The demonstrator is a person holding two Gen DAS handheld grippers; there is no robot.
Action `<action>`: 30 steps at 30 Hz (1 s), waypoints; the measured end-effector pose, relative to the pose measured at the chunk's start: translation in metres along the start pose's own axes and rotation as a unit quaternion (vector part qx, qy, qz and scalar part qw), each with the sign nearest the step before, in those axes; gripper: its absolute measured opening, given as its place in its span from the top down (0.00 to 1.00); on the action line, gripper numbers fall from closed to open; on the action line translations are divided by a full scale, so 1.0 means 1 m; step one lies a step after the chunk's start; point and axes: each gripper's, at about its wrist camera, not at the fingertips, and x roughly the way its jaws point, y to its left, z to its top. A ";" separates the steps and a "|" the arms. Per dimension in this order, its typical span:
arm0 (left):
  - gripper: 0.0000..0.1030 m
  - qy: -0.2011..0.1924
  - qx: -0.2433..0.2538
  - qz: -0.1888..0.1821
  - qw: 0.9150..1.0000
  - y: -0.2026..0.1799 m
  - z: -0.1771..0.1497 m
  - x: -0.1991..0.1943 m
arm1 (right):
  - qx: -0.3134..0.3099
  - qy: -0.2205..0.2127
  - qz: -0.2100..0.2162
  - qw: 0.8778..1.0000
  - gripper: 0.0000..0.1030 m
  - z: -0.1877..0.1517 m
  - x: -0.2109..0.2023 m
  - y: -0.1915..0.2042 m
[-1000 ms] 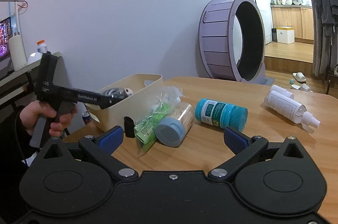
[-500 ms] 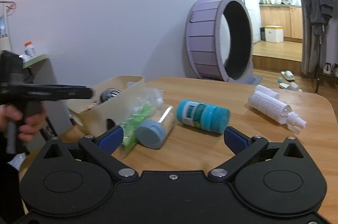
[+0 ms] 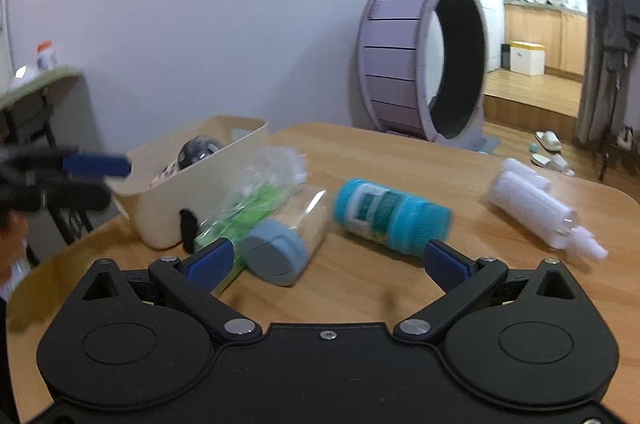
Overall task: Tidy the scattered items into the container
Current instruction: 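Grasp the blue-lidded peanut jar with the right gripper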
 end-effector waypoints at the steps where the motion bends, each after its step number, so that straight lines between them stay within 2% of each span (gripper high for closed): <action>1: 0.26 0.000 -0.002 0.001 1.000 0.001 0.000 -0.001 | -0.007 0.002 -0.002 1.000 0.04 -0.001 0.005 0.007; 4: 0.26 0.000 0.000 0.001 1.000 0.002 0.000 -0.002 | -0.039 0.013 -0.021 0.999 0.09 -0.003 0.016 0.026; 8: 0.26 0.000 0.001 -0.003 1.000 0.002 0.001 -0.002 | -0.070 0.024 -0.045 0.996 0.09 -0.008 0.028 0.040; 15: 0.26 0.001 0.003 -0.003 1.000 0.001 -0.001 -0.002 | -0.097 0.020 -0.061 0.993 0.12 -0.007 0.043 0.056; 20: 0.26 -0.001 -0.001 -0.002 1.000 0.004 -0.001 -0.005 | -0.104 0.038 -0.061 0.992 0.33 -0.008 0.049 0.051; 25: 0.26 -0.003 0.000 -0.003 1.000 0.004 -0.001 -0.005 | -0.112 0.042 -0.072 0.990 0.32 -0.009 0.055 0.054; 27: 0.26 -0.002 0.003 -0.002 1.000 0.003 -0.001 -0.004 | -0.126 0.035 -0.076 0.989 0.28 -0.008 0.058 0.063; 28: 0.26 -0.002 0.004 -0.001 1.000 0.002 -0.001 -0.004 | -0.133 0.034 -0.079 0.987 0.21 -0.008 0.059 0.066; 30: 0.26 -0.002 0.003 -0.002 1.000 0.003 -0.001 -0.004 | -0.150 0.035 -0.086 0.984 0.20 -0.009 0.062 0.072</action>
